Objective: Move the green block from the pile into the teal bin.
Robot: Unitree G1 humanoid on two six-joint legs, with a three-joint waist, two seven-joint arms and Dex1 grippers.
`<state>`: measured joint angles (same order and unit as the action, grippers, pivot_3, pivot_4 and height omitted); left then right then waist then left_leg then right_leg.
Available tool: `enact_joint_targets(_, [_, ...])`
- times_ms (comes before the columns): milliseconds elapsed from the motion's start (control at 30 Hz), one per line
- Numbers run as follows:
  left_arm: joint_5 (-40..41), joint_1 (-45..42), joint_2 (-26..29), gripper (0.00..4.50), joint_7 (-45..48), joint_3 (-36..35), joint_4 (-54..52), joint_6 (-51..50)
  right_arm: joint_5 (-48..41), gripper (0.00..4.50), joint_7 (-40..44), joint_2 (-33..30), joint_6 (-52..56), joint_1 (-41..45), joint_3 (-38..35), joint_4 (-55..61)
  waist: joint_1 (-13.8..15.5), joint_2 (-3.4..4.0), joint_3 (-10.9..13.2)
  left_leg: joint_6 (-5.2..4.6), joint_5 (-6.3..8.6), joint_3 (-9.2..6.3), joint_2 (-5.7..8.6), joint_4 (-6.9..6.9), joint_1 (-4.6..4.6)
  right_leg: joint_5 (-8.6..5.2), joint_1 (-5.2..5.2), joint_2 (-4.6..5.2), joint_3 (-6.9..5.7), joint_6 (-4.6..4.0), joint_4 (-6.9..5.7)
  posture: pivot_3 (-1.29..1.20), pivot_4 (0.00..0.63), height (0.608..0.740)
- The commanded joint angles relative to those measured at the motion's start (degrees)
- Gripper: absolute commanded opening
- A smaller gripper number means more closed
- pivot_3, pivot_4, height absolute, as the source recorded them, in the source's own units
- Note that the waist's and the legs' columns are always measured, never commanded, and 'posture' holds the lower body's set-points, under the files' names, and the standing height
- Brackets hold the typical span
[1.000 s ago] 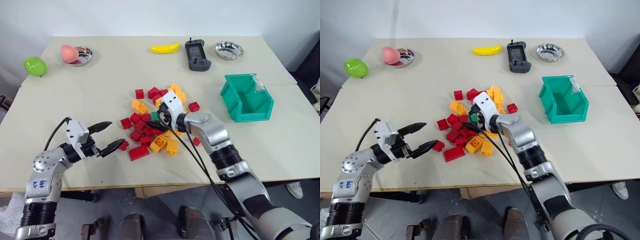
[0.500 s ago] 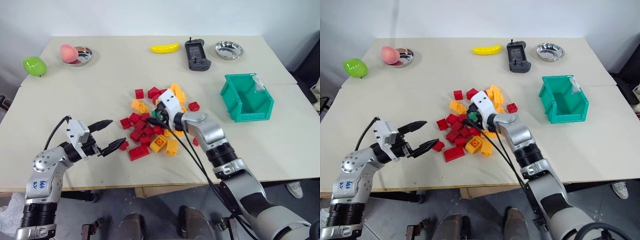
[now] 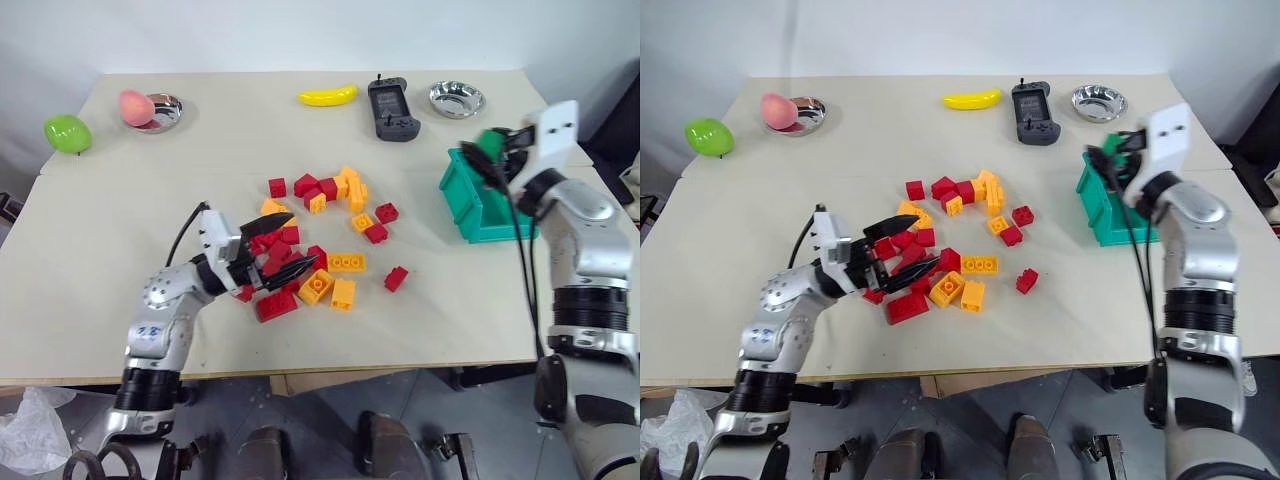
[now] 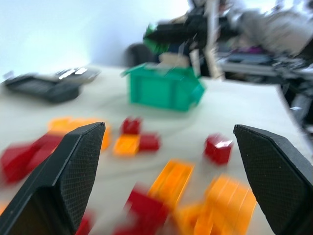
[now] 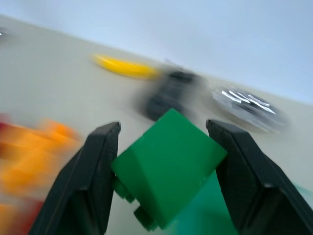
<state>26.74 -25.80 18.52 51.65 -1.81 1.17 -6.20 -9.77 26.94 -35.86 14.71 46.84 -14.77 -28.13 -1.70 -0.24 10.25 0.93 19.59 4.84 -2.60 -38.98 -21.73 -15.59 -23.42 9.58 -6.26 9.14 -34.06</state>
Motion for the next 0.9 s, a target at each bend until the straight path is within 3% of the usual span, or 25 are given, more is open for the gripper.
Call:
enact_joint_targets(33, [-0.66,-2.16,-1.48,4.5,-0.08,0.89,1.72,1.67,2.35,2.46,-2.36,-1.78,-6.37,2.74,-0.24,-7.13,-0.37,0.01,0.0,0.0,0.0,0.06,0.0,0.05,0.02,0.0,-0.03,0.0,0.04,0.0,0.0,0.0,0.15,0.74])
enact_joint_targets(100, [-1.12,-2.97,-2.03,4.5,-0.04,1.19,2.89,2.23,2.05,2.46,-3.26,-1.45,-8.01,4.24,-0.92,-12.24,-0.76,0.01,0.0,0.0,0.0,0.25,0.0,0.18,0.17,0.0,-0.03,0.0,0.16,0.0,0.0,0.0,0.15,0.74])
enact_joint_targets(300, [-1.96,-2.71,-0.72,4.5,-0.41,-0.07,3.78,3.31,1.01,4.48,-0.09,-1.46,-12.68,6.32,-0.36,-18.07,-0.74,0.01,0.0,-0.01,0.0,0.26,-0.01,0.17,0.16,0.0,-0.03,0.0,0.17,0.0,0.03,0.0,0.15,0.74])
enact_joint_targets(400, [-2.59,-0.9,1.86,4.5,-0.64,-1.88,3.47,3.8,-0.86,4.48,5.54,-1.78,-16.52,4.75,-0.44,-16.12,-0.47,0.01,0.0,-0.01,0.0,0.25,-0.02,0.15,0.16,0.0,-0.03,0.0,0.17,0.01,0.03,0.0,0.15,0.74])
enact_joint_targets(500, [-3.97,1.59,5.21,4.5,-1.62,-4.02,3.25,5.29,-6.13,4.48,16.53,-0.59,-20.11,0.41,-0.6,-9.41,-0.31,0.01,0.0,-0.01,0.0,0.25,-0.03,0.16,0.17,0.0,-0.02,0.0,0.17,0.01,0.04,0.0,0.15,0.74])
enact_joint_targets(667, [-6.31,8.52,11.83,4.5,-4.7,-9.87,3.49,7.25,-13.18,4.48,31.61,-0.17,-15.17,-14.14,4.36,10.78,0.09,0.01,0.0,-0.01,0.0,0.24,-0.06,0.14,0.17,0.0,-0.01,0.0,0.16,0.01,0.04,0.0,0.15,0.74])
enact_joint_targets(767, [-7.59,15.2,15.53,4.5,-5.84,-13.18,1.58,6.38,-14.89,4.48,41.45,-1.46,-19.34,-27.04,8.27,22.1,0.54,0.01,0.0,-0.03,0.01,0.22,-0.06,0.06,0.14,0.01,0.0,0.0,0.16,0.02,0.03,0.0,0.15,0.74])
enact_joint_targets(900, [-7.21,20.22,17.16,4.5,-6.85,-15.63,-0.02,6.41,-15.19,4.48,43.46,-1.66,-20.44,-34.16,8.57,25.5,1.08,0.0,0.0,-0.08,0.09,0.26,-0.07,-0.03,0.18,0.05,0.06,0.0,0.15,0.04,0.06,0.0,0.15,0.74])
